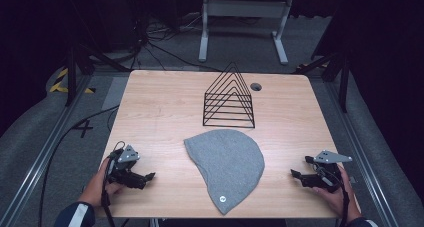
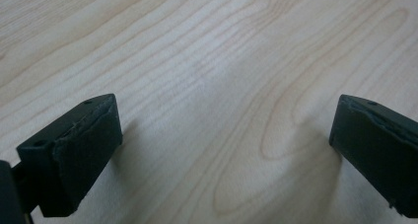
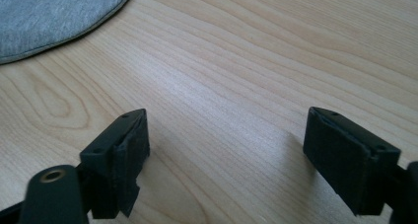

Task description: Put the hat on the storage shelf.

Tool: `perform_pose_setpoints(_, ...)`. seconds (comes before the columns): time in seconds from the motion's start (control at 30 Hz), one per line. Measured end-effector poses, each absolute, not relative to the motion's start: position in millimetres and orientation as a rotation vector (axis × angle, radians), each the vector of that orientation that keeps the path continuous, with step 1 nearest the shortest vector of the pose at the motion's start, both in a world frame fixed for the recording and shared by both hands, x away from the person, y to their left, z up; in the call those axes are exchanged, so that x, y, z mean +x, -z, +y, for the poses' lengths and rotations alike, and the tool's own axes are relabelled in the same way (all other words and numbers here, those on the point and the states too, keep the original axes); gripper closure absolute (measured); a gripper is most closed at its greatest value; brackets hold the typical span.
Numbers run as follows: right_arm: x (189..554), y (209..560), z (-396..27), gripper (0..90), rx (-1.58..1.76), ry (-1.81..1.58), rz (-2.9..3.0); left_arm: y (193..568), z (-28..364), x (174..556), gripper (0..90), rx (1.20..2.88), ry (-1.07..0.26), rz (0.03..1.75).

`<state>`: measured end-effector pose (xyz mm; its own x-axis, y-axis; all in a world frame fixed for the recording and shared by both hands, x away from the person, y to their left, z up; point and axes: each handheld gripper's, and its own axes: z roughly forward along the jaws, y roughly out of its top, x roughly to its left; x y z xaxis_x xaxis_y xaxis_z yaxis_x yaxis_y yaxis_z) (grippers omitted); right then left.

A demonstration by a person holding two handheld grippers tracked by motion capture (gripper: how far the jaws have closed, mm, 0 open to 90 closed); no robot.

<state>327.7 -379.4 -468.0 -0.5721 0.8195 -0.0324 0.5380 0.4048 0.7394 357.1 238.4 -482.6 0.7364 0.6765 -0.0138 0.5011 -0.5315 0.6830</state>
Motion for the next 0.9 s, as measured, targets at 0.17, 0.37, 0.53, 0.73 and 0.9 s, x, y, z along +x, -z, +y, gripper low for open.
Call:
perform_pose_setpoints(0.17, 328, 468, -379, 16.9, 1.165, -0.980, 2.280, 482, 233, 363, 0.0, 2.246, -0.324, 0.890)
perform_pose_setpoints(0.37, 328, 468, -379, 16.7, 1.166, -0.979, 2.280, 483, 230, 365, 0.2, 2.244, -0.328, 0.867)
perform_pose_setpoints(0.53, 330, 467, -378, 15.7, 1.159, -0.973, 2.293, 481, 230, 369, 1.3, 2.283, -0.300, 0.782)
perform_pose_setpoints(0.73, 337, 465, -373, 18.6, 1.166, -0.951, 2.313, 473, 220, 381, 19.8, 2.322, -0.255, 0.742)
perform_pose_setpoints(0.9, 341, 454, -361, 39.4, 1.196, -0.931, 2.363, 468, 204, 393, 26.4, 2.319, -0.236, 0.696)
